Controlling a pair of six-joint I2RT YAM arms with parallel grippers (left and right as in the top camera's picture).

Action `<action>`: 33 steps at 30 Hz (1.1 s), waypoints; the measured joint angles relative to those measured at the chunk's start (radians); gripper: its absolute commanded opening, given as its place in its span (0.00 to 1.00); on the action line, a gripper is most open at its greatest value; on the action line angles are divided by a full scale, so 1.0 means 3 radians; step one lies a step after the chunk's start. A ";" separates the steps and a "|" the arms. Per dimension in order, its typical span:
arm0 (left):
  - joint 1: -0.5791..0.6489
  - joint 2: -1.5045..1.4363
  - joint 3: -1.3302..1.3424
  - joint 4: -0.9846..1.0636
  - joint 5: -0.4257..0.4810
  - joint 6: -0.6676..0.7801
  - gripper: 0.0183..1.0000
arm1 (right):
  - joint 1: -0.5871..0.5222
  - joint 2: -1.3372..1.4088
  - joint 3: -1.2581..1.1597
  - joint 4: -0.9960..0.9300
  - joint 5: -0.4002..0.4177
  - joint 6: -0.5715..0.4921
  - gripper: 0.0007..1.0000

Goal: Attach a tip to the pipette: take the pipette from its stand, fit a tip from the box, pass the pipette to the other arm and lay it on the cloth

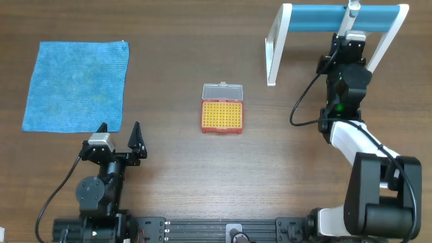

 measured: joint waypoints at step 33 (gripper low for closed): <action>0.0000 0.0000 0.0000 -0.0001 0.0000 0.0000 0.87 | 0.2280 0.0559 -0.0982 0.1935 -0.0813 0.0197 0.08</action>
